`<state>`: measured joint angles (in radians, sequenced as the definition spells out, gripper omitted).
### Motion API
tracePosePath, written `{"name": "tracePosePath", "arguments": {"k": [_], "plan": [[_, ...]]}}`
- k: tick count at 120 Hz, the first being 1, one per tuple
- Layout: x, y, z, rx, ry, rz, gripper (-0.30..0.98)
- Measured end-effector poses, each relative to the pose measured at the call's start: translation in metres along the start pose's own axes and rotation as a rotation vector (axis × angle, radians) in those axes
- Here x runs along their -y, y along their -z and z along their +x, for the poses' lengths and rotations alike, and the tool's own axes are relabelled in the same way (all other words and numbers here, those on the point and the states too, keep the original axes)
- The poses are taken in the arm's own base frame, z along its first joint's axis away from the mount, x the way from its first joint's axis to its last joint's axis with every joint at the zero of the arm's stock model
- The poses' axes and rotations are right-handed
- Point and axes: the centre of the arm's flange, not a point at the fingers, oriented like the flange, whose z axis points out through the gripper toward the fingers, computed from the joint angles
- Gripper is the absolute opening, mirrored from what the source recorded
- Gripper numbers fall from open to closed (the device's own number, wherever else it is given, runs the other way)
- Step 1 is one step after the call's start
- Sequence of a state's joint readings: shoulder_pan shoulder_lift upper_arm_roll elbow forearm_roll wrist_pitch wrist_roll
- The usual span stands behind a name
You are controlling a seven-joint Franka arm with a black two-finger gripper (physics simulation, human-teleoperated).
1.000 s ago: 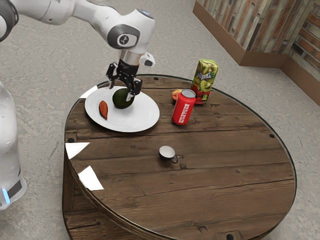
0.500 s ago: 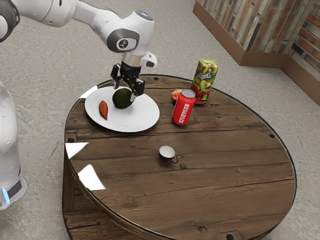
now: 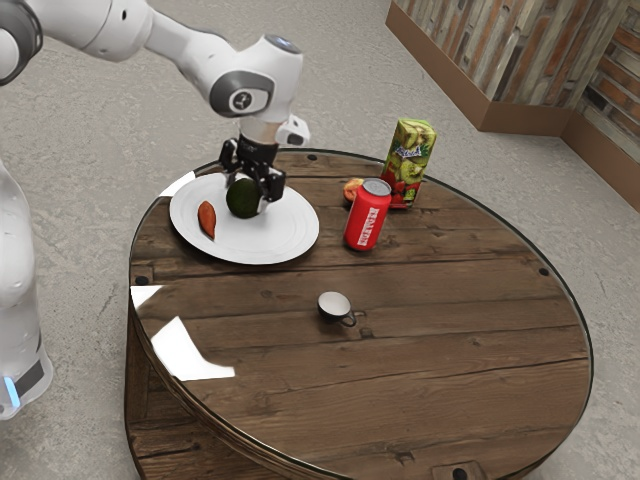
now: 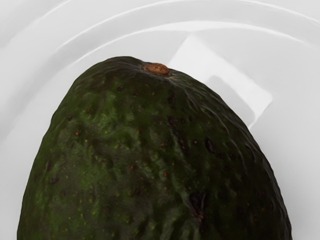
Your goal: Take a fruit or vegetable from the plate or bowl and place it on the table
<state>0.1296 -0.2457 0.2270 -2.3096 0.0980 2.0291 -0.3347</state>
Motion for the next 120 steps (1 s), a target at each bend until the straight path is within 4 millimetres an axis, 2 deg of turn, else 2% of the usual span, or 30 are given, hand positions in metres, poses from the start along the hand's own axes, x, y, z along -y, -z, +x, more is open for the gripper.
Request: {"name": "tracePosePath", "arguments": {"k": [10, 24, 43, 52, 57, 60, 64, 67, 72, 75, 79, 86, 93, 101, 109, 120], "plan": [[0.000, -0.003, 0.000, 0.001, -0.002, -0.001, 0.68], [0.000, -0.003, 0.000, -0.004, -0.005, 0.000, 0.50], [-0.002, -0.001, 0.000, -0.013, -0.011, 0.003, 0.44], [-0.011, 0.009, -0.002, -0.037, -0.030, 0.003, 0.33], [-0.022, 0.025, -0.005, -0.071, -0.056, -0.002, 0.25], [-0.043, 0.050, -0.010, -0.120, -0.099, -0.010, 0.22], [-0.083, 0.091, -0.022, -0.192, -0.174, -0.029, 0.21], [-0.127, 0.132, -0.041, -0.263, -0.256, -0.047, 0.20], [-0.210, 0.192, -0.090, -0.364, -0.414, -0.084, 0.23], [-0.254, 0.210, -0.120, -0.392, -0.497, -0.098, 0.28], [-0.300, 0.218, -0.157, -0.399, -0.593, -0.109, 0.33], [-0.350, 0.203, -0.200, -0.368, -0.695, -0.097, 0.35], [-0.372, 0.171, -0.227, -0.311, -0.750, -0.058, 0.35], [-0.378, 0.121, -0.239, -0.236, -0.771, 0.003, 0.37], [-0.375, 0.081, -0.246, -0.183, -0.779, 0.046, 0.37], [-0.373, 0.050, -0.250, -0.146, -0.778, 0.067, 0.36]]}}
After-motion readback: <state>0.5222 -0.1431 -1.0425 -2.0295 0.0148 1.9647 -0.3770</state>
